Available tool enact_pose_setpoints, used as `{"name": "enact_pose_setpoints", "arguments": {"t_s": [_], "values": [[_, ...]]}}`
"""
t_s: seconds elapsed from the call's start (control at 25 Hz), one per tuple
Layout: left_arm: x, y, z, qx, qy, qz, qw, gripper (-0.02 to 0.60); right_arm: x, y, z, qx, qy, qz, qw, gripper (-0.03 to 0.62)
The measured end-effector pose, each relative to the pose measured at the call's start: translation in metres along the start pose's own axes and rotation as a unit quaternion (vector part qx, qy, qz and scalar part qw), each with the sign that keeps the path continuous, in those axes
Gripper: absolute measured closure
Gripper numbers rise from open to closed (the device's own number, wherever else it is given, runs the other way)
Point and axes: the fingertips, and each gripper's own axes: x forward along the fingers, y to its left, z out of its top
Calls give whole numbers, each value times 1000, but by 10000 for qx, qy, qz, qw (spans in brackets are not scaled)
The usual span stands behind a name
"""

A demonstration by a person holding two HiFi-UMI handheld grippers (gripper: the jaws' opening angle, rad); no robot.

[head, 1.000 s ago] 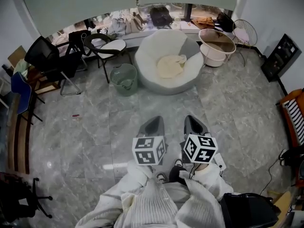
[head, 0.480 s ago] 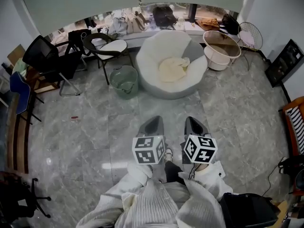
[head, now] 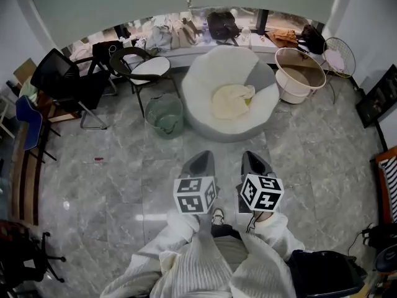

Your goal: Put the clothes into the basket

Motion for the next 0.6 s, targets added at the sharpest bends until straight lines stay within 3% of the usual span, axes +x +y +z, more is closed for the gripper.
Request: {"name": "enact_pose_setpoints", "arguments": {"t_s": [0.6], "values": [[100,7,35,77,99,182,9998,585,96,-38,33,9,249,362,9990,569]]}}
